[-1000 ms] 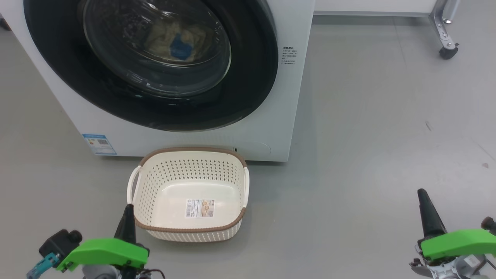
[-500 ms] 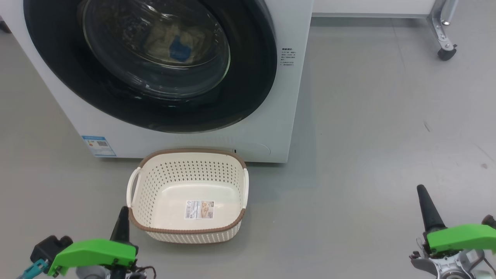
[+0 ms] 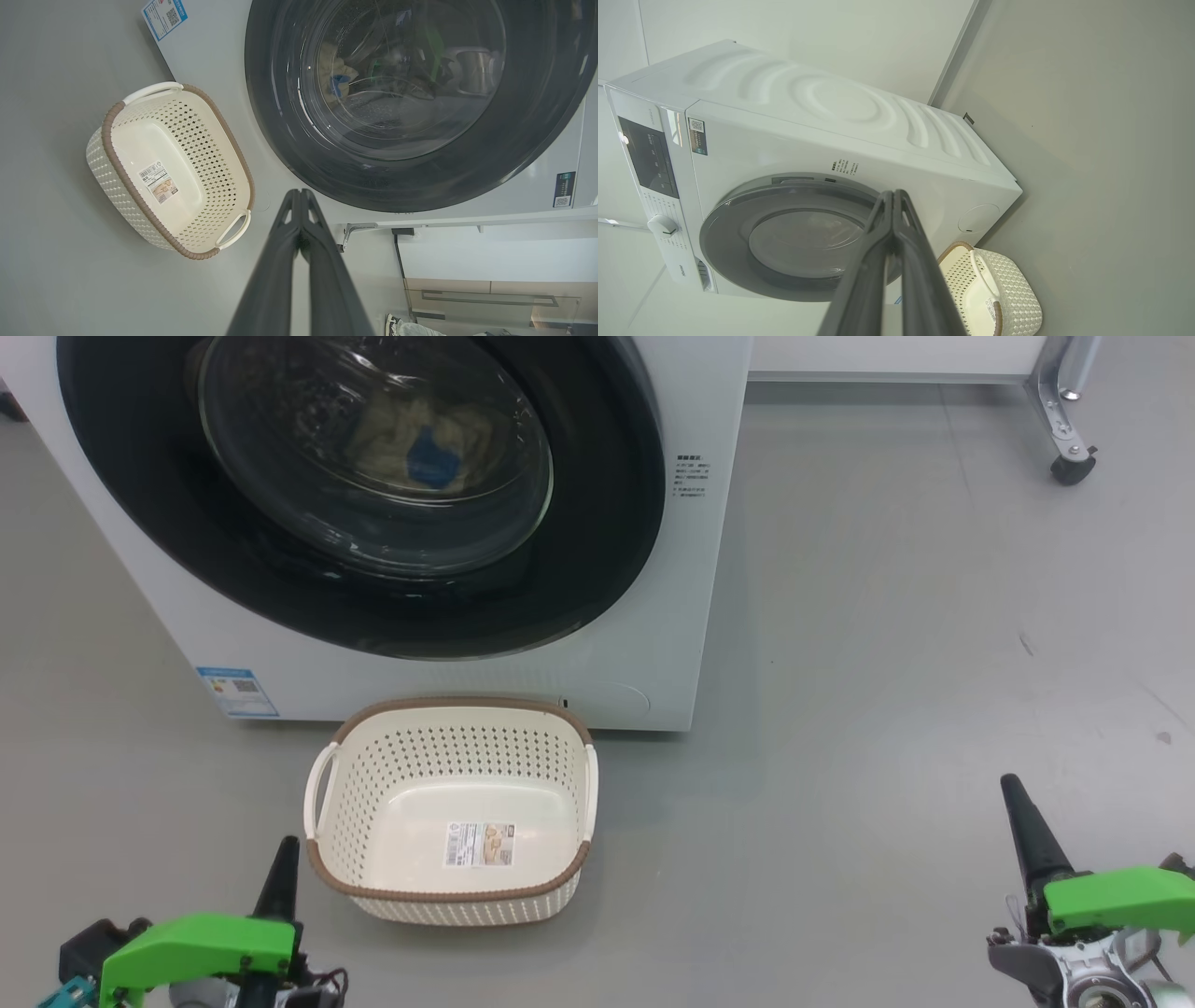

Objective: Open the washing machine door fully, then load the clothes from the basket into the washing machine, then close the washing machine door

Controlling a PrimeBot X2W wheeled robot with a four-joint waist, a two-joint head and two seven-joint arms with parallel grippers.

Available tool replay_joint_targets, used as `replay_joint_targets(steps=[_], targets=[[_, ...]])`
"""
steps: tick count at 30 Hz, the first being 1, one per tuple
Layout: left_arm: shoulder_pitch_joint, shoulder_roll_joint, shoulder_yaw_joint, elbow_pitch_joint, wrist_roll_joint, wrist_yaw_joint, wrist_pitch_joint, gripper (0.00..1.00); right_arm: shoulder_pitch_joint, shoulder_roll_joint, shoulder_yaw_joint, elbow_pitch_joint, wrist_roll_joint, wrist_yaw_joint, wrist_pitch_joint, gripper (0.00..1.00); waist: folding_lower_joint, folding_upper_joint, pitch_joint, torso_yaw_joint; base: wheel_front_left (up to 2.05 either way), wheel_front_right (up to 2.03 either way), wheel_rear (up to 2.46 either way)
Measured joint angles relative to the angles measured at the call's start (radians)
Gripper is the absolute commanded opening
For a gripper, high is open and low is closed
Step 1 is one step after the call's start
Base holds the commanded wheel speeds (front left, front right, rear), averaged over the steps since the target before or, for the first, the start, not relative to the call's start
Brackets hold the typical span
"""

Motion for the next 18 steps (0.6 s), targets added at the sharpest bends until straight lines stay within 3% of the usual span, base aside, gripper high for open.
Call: replay_joint_targets(steps=[18], targets=[[0.002,-0.002,0.047,-0.004,-0.203,-0.009,0.052,0.0,-0.028,-0.003,-0.004,0.036,0.2,0.0,0.036,0.0,0.0,0.0,-0.007,-0.004,0.0,0.0,0.0]])
